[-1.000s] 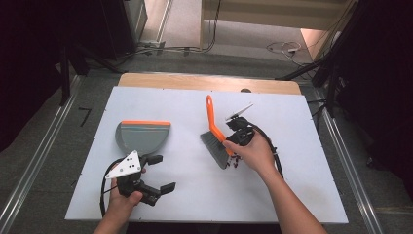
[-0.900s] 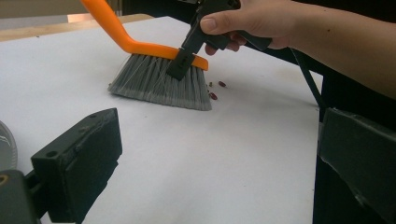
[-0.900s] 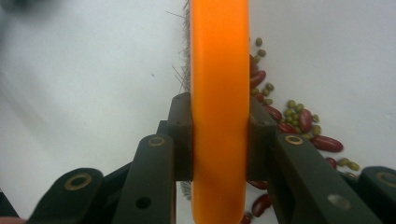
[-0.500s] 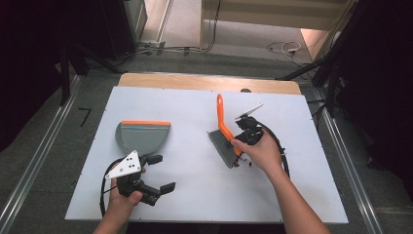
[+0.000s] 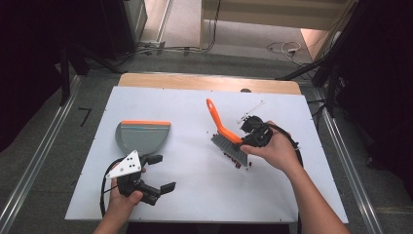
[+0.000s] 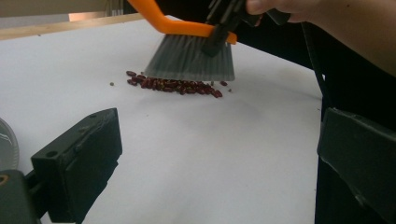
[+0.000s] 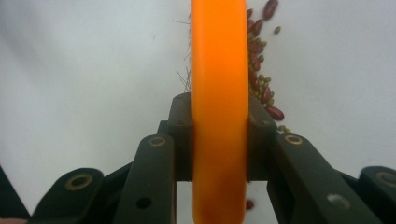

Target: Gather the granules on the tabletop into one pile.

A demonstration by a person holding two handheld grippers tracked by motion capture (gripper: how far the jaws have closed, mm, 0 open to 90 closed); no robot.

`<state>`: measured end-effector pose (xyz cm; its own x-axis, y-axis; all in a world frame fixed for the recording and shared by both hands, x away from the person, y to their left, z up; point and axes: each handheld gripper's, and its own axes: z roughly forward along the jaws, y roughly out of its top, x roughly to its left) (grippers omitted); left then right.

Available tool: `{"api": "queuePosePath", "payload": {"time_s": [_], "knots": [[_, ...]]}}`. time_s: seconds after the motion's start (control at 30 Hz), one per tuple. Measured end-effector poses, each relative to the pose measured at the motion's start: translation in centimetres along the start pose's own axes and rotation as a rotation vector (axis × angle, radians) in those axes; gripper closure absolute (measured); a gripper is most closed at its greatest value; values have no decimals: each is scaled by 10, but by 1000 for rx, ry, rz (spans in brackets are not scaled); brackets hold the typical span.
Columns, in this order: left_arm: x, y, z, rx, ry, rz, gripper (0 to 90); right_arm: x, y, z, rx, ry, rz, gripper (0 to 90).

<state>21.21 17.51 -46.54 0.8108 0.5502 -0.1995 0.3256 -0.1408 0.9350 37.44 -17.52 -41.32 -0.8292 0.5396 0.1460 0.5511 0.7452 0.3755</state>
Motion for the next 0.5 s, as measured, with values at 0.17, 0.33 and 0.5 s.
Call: {"api": "queuePosePath", "payload": {"time_s": [0.17,0.33,0.5], "knots": [[0,0,1,-2,-3,-1,9,13,-15,-2,36,9,-246,684],[-1,0,2,5,-2,-1,9,13,-23,6,81,38,-322,684],[-1,0,3,8,-1,-1,9,4,-24,14,87,29,-374,683]]}}
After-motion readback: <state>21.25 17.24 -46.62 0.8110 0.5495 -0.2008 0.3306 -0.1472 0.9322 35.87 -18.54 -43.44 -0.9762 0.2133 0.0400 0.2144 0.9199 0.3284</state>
